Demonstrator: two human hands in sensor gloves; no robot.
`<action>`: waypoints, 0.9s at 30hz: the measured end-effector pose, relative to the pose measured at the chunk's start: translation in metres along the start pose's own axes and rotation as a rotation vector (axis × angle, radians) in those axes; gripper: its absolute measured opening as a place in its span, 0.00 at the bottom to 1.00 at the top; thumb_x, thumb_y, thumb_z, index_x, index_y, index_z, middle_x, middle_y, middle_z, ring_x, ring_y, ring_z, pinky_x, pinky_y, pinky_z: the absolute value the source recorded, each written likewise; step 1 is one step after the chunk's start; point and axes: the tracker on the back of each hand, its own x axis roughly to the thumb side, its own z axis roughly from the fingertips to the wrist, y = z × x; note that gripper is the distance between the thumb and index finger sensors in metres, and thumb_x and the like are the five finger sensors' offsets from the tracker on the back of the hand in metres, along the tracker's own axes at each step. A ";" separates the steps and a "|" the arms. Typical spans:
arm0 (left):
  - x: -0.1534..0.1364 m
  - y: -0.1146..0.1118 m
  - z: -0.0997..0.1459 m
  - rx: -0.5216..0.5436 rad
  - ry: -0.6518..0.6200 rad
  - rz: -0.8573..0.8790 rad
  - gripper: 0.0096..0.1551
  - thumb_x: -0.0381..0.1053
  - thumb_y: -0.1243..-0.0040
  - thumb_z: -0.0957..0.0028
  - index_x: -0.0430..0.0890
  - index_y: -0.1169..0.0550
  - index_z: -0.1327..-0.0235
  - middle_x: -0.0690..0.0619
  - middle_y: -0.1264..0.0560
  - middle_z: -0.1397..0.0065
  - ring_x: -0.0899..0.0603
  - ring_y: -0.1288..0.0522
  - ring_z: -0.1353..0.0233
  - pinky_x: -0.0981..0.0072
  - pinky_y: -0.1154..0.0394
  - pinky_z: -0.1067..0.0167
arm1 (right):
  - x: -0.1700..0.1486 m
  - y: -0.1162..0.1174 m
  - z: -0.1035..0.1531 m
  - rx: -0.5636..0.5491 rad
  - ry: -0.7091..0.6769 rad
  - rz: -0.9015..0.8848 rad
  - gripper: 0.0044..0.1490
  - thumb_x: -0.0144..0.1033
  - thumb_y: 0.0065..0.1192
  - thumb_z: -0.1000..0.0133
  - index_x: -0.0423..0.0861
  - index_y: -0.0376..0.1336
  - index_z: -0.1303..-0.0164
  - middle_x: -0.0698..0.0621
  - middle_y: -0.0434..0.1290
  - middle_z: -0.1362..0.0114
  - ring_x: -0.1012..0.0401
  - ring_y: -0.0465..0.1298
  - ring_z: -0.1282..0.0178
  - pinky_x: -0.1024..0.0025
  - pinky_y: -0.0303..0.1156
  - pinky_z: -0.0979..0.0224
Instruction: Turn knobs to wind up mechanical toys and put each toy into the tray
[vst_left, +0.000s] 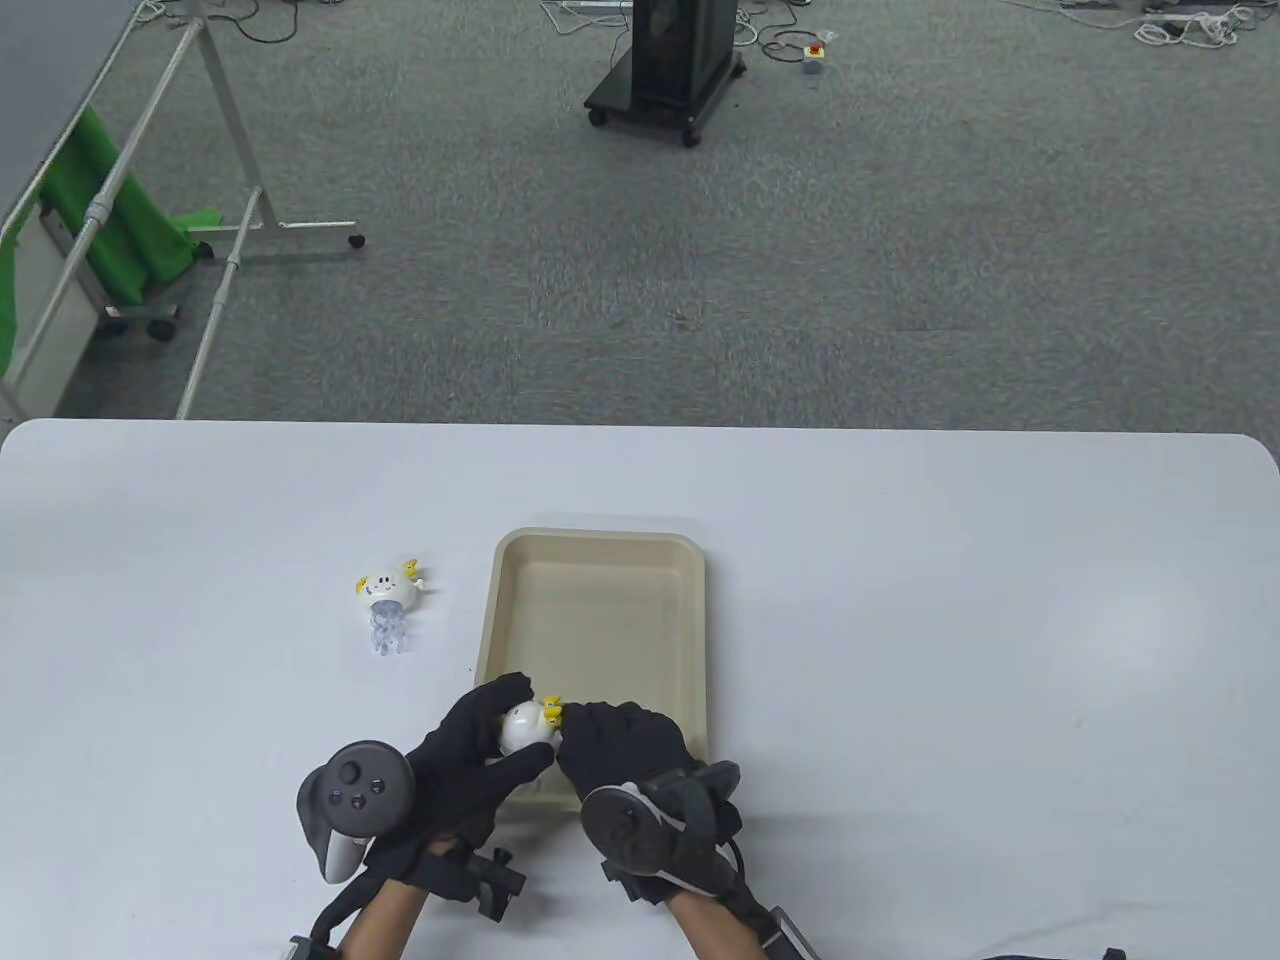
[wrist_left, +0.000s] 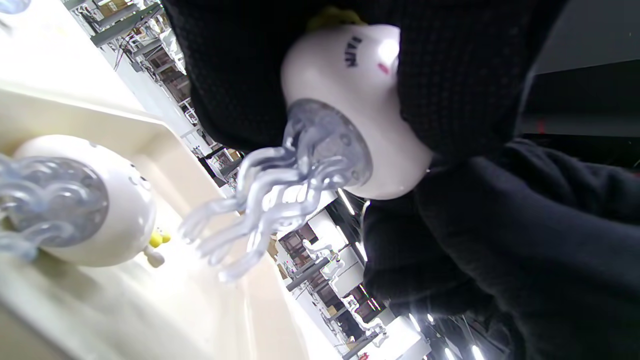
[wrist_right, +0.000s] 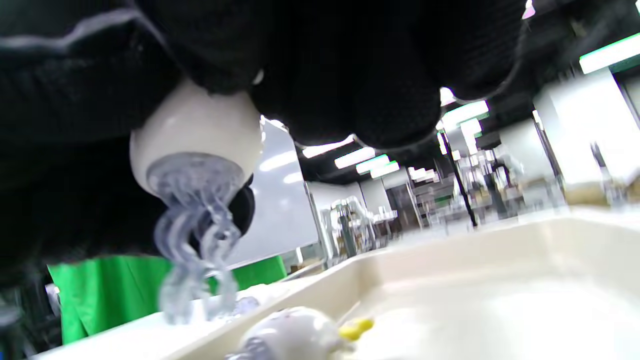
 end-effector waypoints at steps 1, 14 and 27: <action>0.001 0.000 0.000 -0.003 -0.004 0.000 0.45 0.60 0.27 0.59 0.48 0.25 0.25 0.46 0.25 0.26 0.40 0.14 0.36 0.60 0.12 0.41 | -0.006 -0.001 -0.002 0.011 0.034 -0.090 0.28 0.44 0.62 0.50 0.41 0.69 0.46 0.45 0.80 0.46 0.51 0.81 0.52 0.53 0.76 0.42; 0.008 -0.007 0.000 -0.038 -0.047 -0.097 0.45 0.59 0.26 0.59 0.48 0.25 0.25 0.47 0.25 0.26 0.40 0.14 0.35 0.60 0.12 0.40 | -0.061 0.029 0.003 0.253 0.751 -0.884 0.26 0.47 0.62 0.51 0.35 0.74 0.67 0.47 0.84 0.69 0.57 0.82 0.77 0.59 0.79 0.69; -0.001 0.002 0.000 0.015 -0.013 -0.074 0.45 0.60 0.27 0.59 0.48 0.25 0.26 0.46 0.25 0.27 0.40 0.14 0.36 0.60 0.12 0.41 | -0.044 -0.009 0.005 -0.033 0.368 -0.501 0.33 0.50 0.65 0.52 0.38 0.69 0.46 0.41 0.79 0.46 0.47 0.81 0.53 0.50 0.76 0.47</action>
